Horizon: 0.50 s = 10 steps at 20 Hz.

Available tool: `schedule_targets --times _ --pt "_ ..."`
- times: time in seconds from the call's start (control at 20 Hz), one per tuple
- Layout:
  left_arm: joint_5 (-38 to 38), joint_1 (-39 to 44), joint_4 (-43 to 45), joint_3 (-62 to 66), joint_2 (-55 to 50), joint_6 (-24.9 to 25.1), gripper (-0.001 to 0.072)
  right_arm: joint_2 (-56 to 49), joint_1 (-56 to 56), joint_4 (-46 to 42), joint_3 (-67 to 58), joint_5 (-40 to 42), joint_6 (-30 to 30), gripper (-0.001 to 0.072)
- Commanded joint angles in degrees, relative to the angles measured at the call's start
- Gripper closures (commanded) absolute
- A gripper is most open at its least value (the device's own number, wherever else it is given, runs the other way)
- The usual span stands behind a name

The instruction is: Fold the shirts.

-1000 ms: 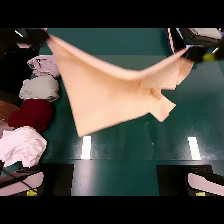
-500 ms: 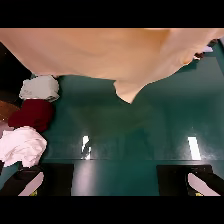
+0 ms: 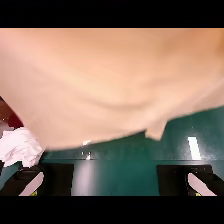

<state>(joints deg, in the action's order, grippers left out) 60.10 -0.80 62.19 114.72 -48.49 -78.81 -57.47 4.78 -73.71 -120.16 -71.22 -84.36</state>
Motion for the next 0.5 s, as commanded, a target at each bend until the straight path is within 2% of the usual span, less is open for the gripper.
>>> schedule_targets --times 0.0,0.2,0.45 --pt "6.7 -0.1 -0.5 -6.0 -7.4 -0.7 0.0684 -8.0 0.0 -0.9 5.8 -6.6 -2.3 0.0701" --pt "12.2 -0.1 -0.5 -16.0 -21.5 -0.7 0.0684 -21.8 0.4 -0.9 13.3 -13.5 -2.2 0.0700" --pt "9.6 -0.1 -0.6 -25.7 -40.0 -0.3 0.0684 -36.4 0.5 -0.9 17.6 -8.0 -2.1 0.0700"
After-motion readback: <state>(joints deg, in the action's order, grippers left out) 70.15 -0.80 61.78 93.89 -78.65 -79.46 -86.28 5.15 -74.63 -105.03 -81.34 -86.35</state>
